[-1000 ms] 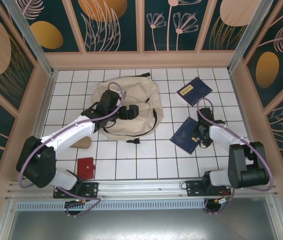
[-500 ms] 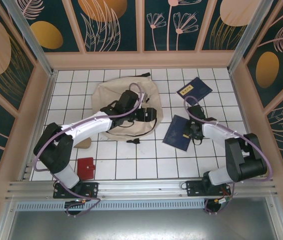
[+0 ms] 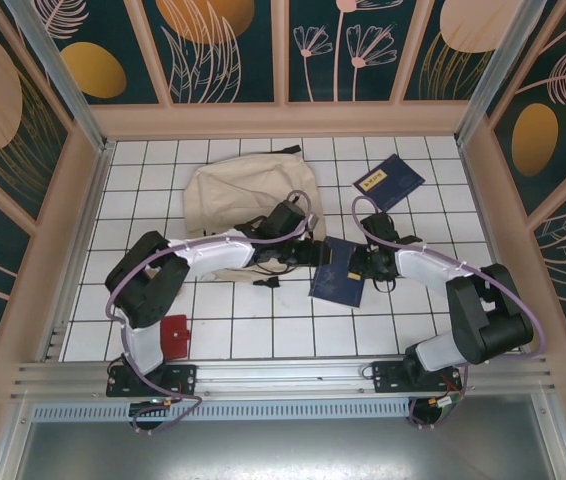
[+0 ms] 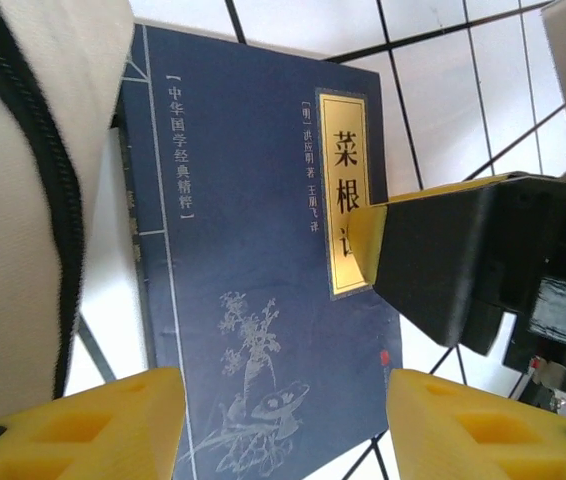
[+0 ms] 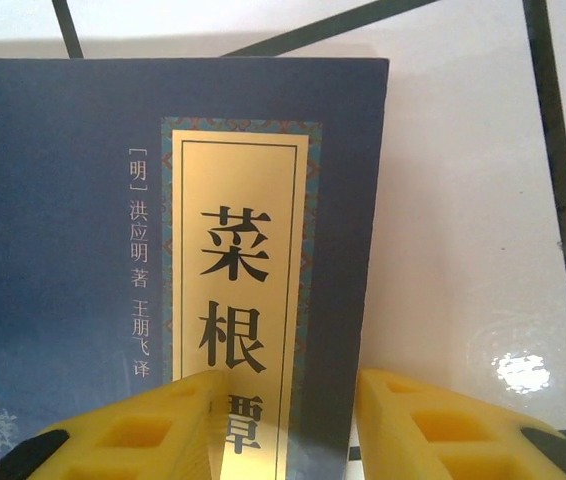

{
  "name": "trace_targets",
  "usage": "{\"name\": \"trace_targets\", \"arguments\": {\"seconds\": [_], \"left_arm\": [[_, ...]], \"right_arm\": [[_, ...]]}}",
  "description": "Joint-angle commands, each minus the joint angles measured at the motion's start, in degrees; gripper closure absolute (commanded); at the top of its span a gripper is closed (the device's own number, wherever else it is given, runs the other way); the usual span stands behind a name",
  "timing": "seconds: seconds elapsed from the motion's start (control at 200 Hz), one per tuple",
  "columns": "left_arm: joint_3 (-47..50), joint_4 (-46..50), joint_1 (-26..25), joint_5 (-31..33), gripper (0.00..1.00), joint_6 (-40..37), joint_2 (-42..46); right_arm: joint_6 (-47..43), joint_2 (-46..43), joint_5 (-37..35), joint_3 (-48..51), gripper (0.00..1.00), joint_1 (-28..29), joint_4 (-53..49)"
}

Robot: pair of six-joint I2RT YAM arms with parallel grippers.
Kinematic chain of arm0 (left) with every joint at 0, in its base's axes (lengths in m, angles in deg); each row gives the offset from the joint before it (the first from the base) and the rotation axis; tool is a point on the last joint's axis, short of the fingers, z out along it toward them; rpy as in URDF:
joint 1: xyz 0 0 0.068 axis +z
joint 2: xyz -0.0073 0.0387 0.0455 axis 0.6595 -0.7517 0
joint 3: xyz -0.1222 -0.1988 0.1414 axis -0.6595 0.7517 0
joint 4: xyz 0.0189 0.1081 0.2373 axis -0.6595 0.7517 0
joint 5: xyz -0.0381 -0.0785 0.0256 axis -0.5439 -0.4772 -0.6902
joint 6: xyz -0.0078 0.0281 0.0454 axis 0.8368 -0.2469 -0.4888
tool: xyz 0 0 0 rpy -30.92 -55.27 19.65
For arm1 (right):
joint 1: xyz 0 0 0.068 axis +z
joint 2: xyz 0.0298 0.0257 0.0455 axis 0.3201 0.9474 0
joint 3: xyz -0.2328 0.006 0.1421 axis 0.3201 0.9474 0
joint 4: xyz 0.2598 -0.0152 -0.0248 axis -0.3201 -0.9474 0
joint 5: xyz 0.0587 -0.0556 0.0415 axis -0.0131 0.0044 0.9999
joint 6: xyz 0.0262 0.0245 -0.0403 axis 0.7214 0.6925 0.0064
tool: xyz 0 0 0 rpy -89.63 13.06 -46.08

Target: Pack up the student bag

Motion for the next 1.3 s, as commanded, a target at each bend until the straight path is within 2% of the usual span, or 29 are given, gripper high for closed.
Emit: {"name": "trace_targets", "arguments": {"seconds": [0.0, 0.24, 0.39, 0.59, 0.766, 0.986, 1.296], "left_arm": [[-3.0, 3.7, -0.6, 1.2, 0.45, 0.6, -3.0], [-4.9, 8.2, -0.6, 5.4, 0.44, -0.3, -6.6], [-5.7, 11.8, -0.9, 11.2, 0.44, -1.1, -8.5], [-4.7, 7.3, -0.9, 2.4, 0.46, -0.8, -9.8], [-5.5, 5.7, -0.9, -1.4, 0.47, -0.5, -10.7], [-6.2, 0.2, -0.9, -9.7, 0.48, 0.6, -11.5], [-5.3, -4.6, -0.9, -13.9, 0.48, 3.2, -9.9]], "right_arm": [[2.4, -1.3, 2.0, -0.6, 0.60, 0.1, -2.5], [3.1, 0.1, 1.6, 0.2, 0.62, -0.1, -2.8], [3.3, 0.8, 2.0, 0.1, 0.63, -0.1, -2.4], [3.0, 0.2, 5.3, 0.2, 0.63, -0.1, -0.4], [3.8, 0.8, 7.4, 1.3, 0.63, -0.1, 0.9], [6.6, 1.1, 11.4, 3.7, 0.64, -0.2, 4.5], [8.2, 0.1, 11.6, 4.4, 0.64, -0.2, 5.2]]}}
